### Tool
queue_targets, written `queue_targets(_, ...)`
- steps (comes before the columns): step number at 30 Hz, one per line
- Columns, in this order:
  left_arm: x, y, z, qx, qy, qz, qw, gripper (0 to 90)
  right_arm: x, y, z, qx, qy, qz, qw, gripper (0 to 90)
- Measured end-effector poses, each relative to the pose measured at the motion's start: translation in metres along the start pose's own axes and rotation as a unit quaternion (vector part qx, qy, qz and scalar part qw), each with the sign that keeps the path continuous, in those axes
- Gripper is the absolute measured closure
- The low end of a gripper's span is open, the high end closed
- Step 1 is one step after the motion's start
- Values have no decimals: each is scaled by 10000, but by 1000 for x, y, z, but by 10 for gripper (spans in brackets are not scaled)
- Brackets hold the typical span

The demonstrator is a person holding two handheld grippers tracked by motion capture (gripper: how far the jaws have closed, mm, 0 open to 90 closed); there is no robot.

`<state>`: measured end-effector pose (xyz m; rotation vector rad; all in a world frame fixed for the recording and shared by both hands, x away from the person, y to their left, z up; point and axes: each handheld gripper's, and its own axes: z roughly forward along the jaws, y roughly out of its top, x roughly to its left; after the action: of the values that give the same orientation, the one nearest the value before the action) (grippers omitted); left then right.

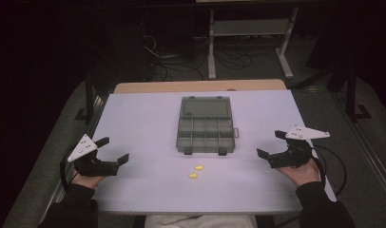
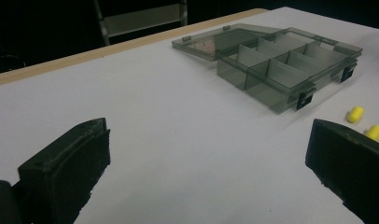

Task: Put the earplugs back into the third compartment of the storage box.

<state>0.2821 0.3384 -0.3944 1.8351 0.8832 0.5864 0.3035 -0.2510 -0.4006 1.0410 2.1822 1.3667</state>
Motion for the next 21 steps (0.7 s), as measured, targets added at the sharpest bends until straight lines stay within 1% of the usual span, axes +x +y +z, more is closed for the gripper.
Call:
queue_targets(4,-1,0,0,5,-15,16,10000,0,2,1,1,50,-9,-25,10000,0)
queue_targets(13,-1,0,0,-6,-13,37,10000,0,3,5,-2,8,39,-29,10000,0)
queue_targets(14,-1,0,0,1,-8,42,10000,0,5,7,-3,29,130,-24,9999,0)
queue_targets(15,-1,0,0,1,-8,42,10000,0,5,7,-3,29,130,-24,9999,0)
queue_targets(18,-1,0,0,10,-23,63,10000,0,12,13,-3,40,215,-114,9997,0)
queue_targets(21,-1,0,0,-4,-32,54,10000,0,13,14,1,168,255,-103,9995,0)
